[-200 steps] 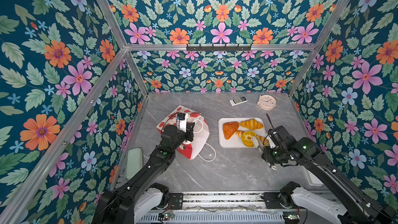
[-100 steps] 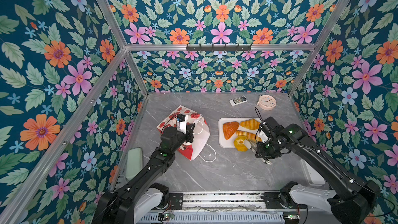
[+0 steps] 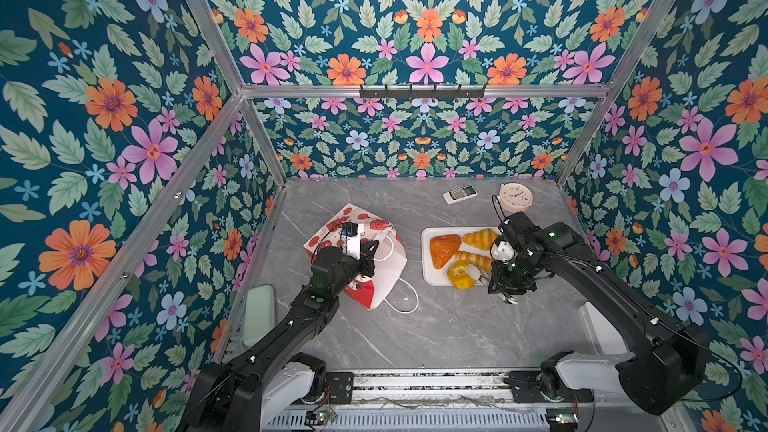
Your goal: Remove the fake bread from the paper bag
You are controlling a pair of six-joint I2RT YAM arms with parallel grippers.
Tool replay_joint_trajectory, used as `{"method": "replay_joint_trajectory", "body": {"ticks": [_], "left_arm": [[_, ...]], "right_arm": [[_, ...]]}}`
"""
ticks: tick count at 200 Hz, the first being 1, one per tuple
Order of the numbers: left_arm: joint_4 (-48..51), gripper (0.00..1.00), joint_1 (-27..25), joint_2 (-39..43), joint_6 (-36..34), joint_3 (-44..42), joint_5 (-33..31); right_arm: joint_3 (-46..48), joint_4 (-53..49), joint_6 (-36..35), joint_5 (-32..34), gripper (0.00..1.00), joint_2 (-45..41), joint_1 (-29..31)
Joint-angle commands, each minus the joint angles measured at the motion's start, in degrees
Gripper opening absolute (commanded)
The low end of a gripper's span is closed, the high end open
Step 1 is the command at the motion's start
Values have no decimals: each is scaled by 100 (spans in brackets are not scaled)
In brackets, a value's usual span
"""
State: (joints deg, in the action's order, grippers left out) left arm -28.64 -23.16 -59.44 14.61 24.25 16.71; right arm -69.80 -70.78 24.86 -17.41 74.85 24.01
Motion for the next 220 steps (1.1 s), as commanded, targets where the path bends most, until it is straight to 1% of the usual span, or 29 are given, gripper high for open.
{"method": "replay_joint_trajectory", "body": {"ticks": [1,46,115,156,220], "left_arm": [[-377,0,13,-73,57,12,113],[-450,0,8,-180,115,17,159],[-458,0,8,-208,125,18,162],[-449,0,11,-177,143,16,178],[-466,0,6,-227,174,19,220]], "right_arm": [[-59,156,-87,-352,31,17,-94],[-153,359,-60,-670,37,64,-244],[-260,612,36,-913,39,153,-302],[-182,531,2,-482,39,79,-359],[292,591,46,-320,39,-241,-450]]}}
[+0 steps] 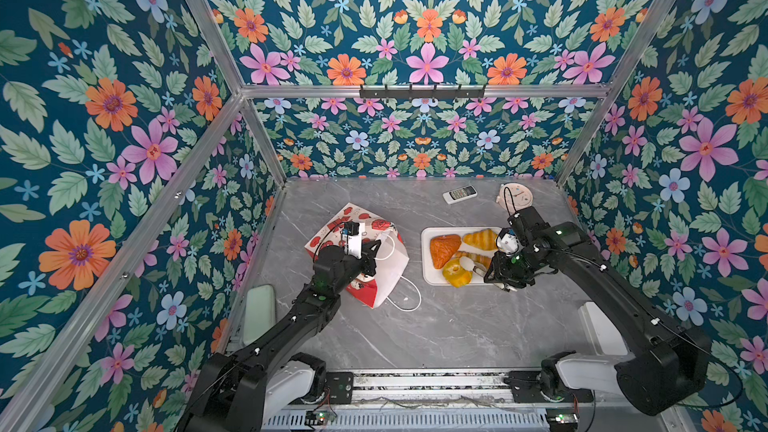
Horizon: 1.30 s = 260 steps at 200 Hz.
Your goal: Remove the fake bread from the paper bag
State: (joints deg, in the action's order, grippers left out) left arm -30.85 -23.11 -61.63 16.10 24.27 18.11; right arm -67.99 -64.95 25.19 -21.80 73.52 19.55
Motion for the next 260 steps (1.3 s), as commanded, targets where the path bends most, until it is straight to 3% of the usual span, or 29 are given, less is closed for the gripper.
{"method": "replay_joint_trajectory", "body": {"ticks": [1,89,126,183,260], "left_arm": [[-245,0,5,-8,30,12,80],[-272,0,2,-54,54,31,143],[-259,0,6,-52,75,45,150],[-200,0,8,-51,71,108,166],[-158,0,7,-21,104,114,219]], "right_arm": [[119,4,13,121,39,-108,-4],[884,416,301,-17,41,-473,-4],[737,291,329,347,41,-673,-4],[692,173,364,396,42,-949,-4],[1390,720,640,-2,42,-1155,-3]]}}
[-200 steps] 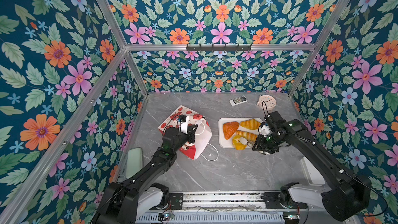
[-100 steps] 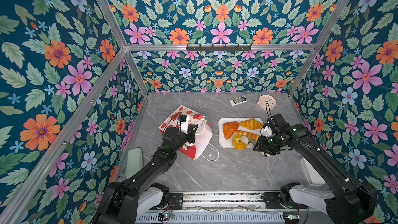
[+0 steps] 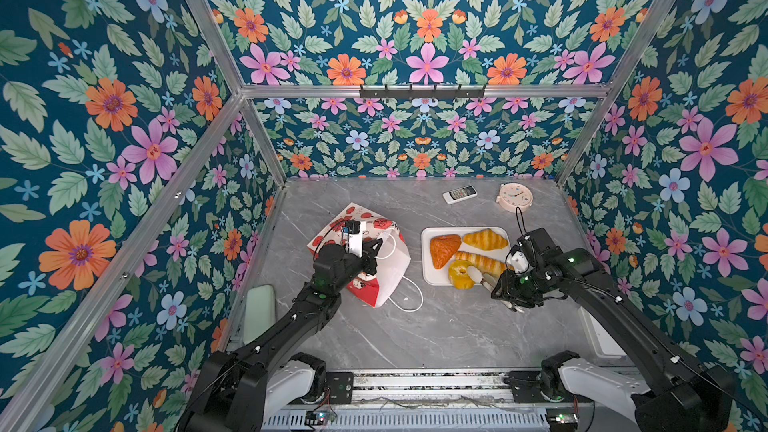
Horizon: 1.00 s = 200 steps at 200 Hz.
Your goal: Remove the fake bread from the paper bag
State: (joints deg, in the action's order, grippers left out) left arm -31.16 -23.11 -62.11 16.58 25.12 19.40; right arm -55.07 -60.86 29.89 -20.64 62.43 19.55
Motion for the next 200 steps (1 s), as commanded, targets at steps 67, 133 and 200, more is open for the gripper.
{"method": "replay_joint_trajectory", "body": {"ticks": [67,133,200], "left_arm": [[-66,0,1,155,64,-14,67],[-57,0,8,192,67,-37,82],[-40,0,3,237,68,-37,77]], "right_arm": [[440,1116,486,-350,42,-71,0],[861,1722,766,-653,42,-14,-1],[389,1216,507,-109,30,-203,-2]]}}
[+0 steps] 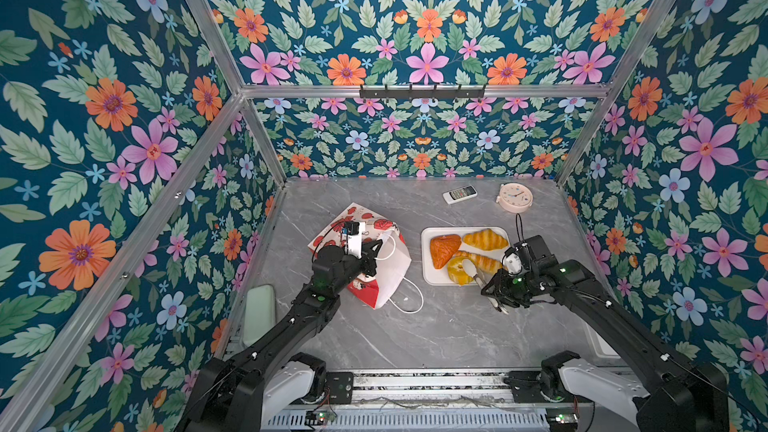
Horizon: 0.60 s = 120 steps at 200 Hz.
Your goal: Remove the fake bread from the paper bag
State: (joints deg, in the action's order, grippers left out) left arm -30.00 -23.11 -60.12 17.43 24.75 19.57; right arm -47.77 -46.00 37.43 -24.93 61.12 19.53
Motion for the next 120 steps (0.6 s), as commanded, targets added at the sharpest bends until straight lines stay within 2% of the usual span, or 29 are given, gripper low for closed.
{"method": "replay_joint_trajectory", "body": {"ticks": [1,65,77,120], "left_arm": [[-151,0,6,37,-14,2,58],[-164,0,4,78,-27,-21,29],[-170,0,8,84,-27,-22,38],[-147,1,3,154,-23,-18,48]], "right_arm": [[-362,-296,-264,329,30,-73,-5],[-1736,-1640,-1312,1421,24,128,81],[-1955,-1758,-1480,1800,23,219,340],[-2613,-2030,-2119,3943,22,750,1817]]}}
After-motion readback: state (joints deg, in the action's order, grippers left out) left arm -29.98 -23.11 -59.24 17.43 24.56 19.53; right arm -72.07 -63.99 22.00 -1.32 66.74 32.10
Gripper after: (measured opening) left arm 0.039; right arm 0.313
